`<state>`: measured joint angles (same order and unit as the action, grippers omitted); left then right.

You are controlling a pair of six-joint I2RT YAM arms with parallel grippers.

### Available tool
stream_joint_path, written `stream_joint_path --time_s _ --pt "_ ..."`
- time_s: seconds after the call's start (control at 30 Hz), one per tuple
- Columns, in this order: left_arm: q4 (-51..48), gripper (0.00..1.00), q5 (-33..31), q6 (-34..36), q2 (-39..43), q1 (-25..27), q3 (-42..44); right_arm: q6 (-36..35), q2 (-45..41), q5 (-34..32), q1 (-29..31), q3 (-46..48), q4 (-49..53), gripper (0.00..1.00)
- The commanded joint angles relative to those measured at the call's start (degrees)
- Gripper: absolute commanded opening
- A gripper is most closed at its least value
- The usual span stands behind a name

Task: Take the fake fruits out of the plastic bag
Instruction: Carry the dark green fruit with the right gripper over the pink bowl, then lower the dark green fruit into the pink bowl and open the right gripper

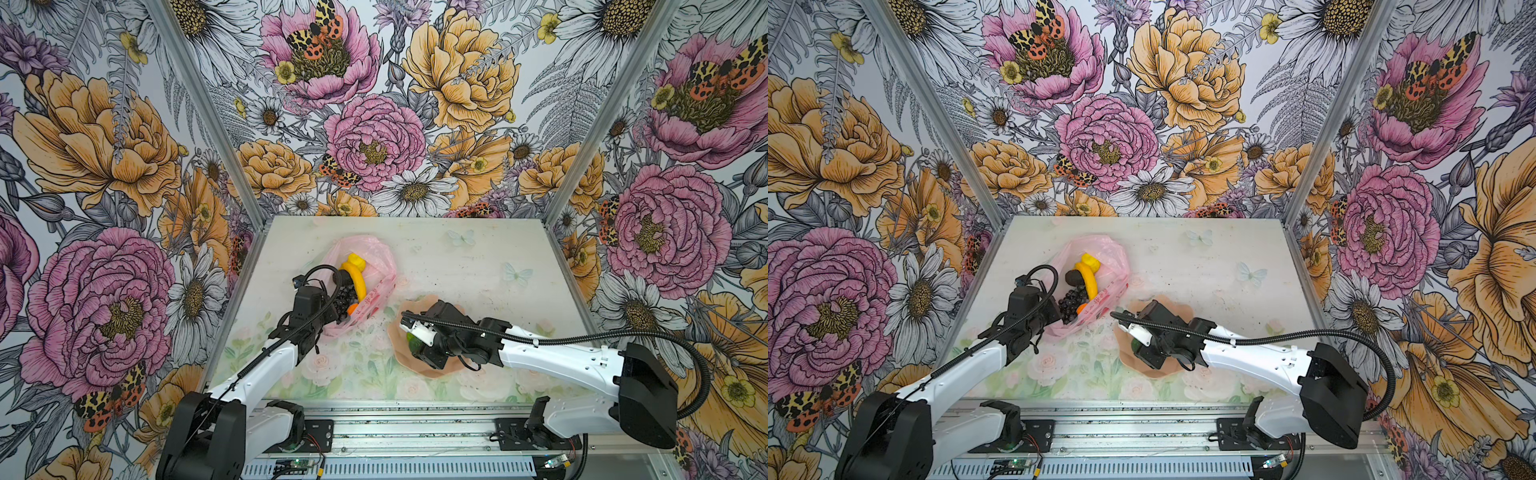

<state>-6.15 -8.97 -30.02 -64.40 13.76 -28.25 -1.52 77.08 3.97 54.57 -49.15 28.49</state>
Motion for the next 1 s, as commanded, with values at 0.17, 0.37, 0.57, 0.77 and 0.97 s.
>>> stream_joint_path --time_s 0.17,0.37,0.57,0.77,0.97 --pt "1.1 0.0 -1.2 1.1 -0.6 0.0 -0.5 -2.0 3.4 0.6 0.2 0.1 -1.4 0.54" --pt "1.2 0.0 -1.0 1.0 -1.0 0.0 -0.6 -2.3 4.4 -0.1 0.4 -0.4 -1.4 0.54" --pt "1.2 0.0 -1.0 1.1 -0.9 0.0 -0.6 -2.4 5.1 -1.0 0.5 -0.8 -1.3 0.56" --pt "1.1 0.0 -1.2 1.1 -0.6 0.0 -0.5 -2.8 6.6 -3.3 0.7 -1.4 -1.2 0.58" --pt "0.9 0.0 -1.1 1.1 -0.4 -0.3 -0.4 -2.8 7.2 -3.5 0.9 -1.7 -1.2 0.61"
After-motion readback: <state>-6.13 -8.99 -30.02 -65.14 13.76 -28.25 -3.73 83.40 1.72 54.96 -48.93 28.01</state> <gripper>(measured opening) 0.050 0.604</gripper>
